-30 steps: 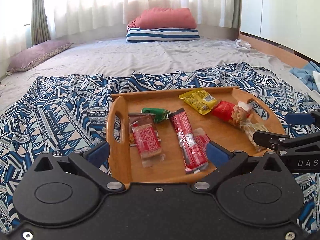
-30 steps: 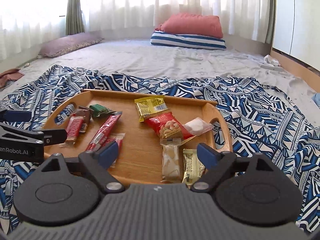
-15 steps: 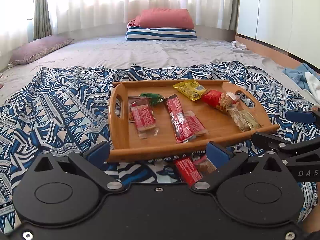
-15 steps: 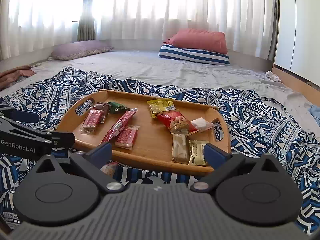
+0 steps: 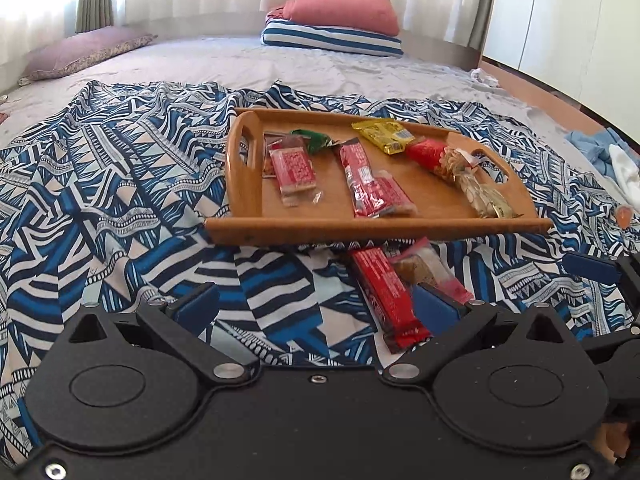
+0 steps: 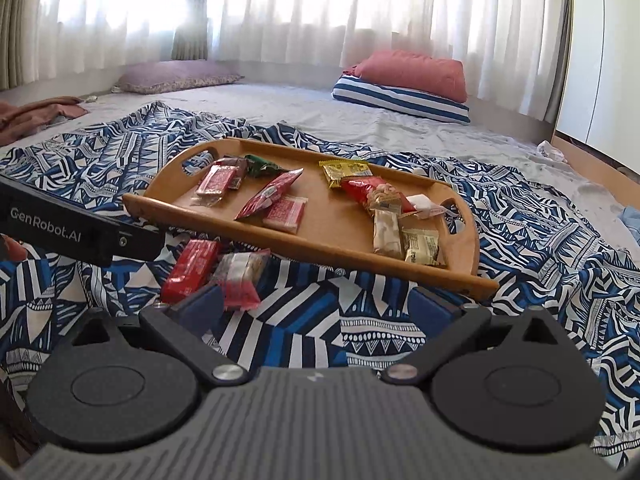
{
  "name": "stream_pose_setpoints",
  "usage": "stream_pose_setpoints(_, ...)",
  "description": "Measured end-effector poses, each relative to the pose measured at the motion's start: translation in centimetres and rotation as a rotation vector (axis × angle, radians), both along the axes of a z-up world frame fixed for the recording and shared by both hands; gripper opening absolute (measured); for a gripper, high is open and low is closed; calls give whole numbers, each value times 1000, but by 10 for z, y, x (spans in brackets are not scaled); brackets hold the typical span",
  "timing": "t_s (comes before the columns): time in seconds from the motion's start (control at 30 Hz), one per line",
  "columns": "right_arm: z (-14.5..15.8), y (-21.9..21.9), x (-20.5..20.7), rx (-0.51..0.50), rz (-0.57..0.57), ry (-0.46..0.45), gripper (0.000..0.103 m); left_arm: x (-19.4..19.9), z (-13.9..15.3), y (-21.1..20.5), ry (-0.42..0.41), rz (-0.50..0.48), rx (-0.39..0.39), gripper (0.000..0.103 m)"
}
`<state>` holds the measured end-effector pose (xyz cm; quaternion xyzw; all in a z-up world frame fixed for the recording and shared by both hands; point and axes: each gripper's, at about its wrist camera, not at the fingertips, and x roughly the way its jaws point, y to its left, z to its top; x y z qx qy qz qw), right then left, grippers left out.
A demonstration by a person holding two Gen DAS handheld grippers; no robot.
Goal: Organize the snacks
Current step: 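Grasp another red bar with the left tool while the right tool grasps a pink-wrapped snack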
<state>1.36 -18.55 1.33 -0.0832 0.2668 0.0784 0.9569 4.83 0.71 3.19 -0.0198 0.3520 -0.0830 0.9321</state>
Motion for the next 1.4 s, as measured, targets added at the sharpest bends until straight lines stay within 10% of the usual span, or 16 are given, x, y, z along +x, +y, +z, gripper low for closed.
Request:
stream_pose_setpoints(0.43,-15,0,-1,-4,-5,34,103,5,-13,-21,25,-18,10,91)
stream_pose_setpoints(0.8,-17,4,4,-5,-1,38,103,28,-17,-41,82,-43,-80,31)
stream_pose_setpoints(1.4,-18,20,9,4,11,47,103,38,-18,-39,88,-30,-67,23)
